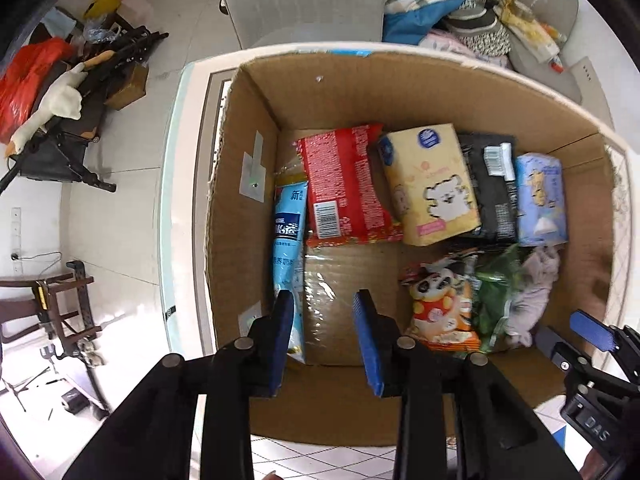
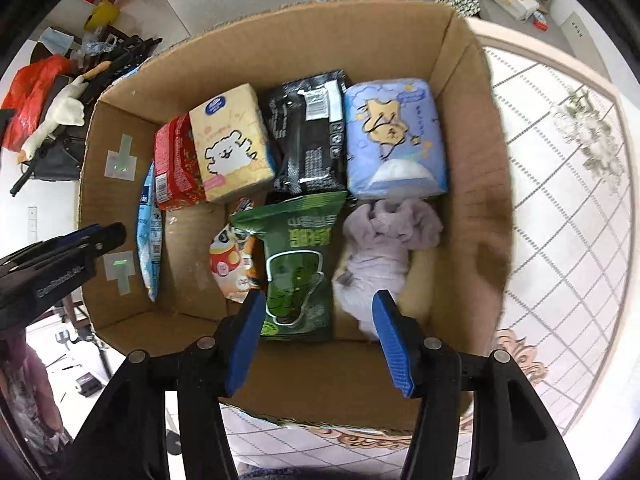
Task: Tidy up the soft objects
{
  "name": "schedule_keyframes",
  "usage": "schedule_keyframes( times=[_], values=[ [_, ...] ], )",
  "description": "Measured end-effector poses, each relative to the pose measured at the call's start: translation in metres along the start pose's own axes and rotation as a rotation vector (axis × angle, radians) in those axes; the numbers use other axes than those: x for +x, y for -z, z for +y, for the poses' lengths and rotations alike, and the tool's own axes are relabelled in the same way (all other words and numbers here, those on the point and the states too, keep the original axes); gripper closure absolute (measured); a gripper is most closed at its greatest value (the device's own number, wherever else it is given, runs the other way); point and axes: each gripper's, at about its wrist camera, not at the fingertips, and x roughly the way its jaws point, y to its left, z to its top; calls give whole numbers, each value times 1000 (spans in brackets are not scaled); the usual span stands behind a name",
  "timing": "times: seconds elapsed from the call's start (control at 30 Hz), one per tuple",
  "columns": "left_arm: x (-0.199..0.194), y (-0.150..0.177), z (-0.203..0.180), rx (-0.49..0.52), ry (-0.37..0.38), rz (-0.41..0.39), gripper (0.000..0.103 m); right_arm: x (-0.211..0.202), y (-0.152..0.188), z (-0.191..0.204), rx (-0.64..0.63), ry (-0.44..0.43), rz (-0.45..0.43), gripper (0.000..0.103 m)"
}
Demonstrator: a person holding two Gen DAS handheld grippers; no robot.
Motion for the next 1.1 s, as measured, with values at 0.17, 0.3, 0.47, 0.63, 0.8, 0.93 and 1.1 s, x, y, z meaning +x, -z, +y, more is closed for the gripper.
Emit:
schedule_keyframes(
  times=[0.17,0.3,0.47,0.63,0.8,0.93,1.1],
  values=[
    [-24,16,-6,-32,47,-62,68,-12,7,-7,-17,57,-34,41],
    [-41,30,-10,-56,79,-105,65,-26,16,-11,-21,75,-61,36],
    [-59,46,-13,-64,86,-177,11,-47,31,-15,-37,99,-115,30],
    [-73,56,-18,-56,73,-229,4,-61,41,-17,-48,127,-160,6],
    [-82,64,-22,-59,65,-256,3,-69,48,-21,-36,144,-188,0],
    [-88,70,-21,-78,87,-268,3,-78,54,-25,-29,150,-208,0],
    [-101,77,-21,-80,93,-287,3,-96,63,-28,-24,143,-245,0]
  ],
)
